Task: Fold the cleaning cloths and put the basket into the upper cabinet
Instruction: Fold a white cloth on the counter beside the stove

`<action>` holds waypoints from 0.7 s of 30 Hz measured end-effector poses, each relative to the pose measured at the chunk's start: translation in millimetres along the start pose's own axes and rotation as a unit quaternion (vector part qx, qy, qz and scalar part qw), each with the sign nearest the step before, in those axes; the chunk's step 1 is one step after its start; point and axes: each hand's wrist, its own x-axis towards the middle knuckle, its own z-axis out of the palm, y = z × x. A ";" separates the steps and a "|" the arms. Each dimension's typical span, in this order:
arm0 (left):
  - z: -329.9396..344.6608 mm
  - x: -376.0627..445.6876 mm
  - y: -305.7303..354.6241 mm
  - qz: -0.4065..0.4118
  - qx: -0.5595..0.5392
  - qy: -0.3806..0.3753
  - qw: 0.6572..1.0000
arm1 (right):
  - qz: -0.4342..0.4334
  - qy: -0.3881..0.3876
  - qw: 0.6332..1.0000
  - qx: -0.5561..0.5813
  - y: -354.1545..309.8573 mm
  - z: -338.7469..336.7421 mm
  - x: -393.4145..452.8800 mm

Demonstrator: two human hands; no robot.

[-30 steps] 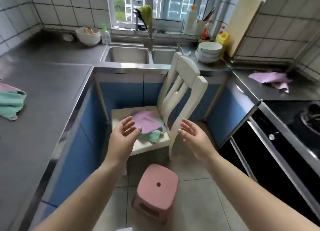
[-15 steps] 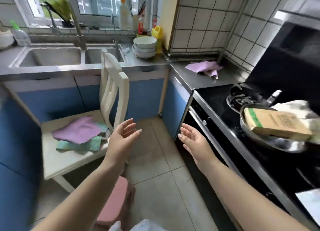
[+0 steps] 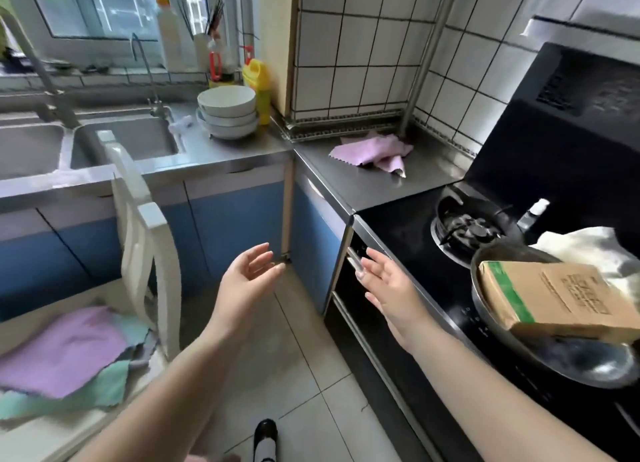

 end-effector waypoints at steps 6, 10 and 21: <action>25.0 128.6 25.9 -0.008 -0.026 -0.029 0.999 | -0.005 0.032 0.999 -0.001 -31.6 5.0 115.6; 49.5 203.3 39.8 -0.012 -0.025 -0.052 0.998 | 0.001 0.045 0.999 -0.001 -48.0 -1.7 180.5; 125.1 395.6 34.1 -0.035 0.029 -0.119 0.992 | -0.002 0.078 0.997 0.009 -51.1 -32.5 365.3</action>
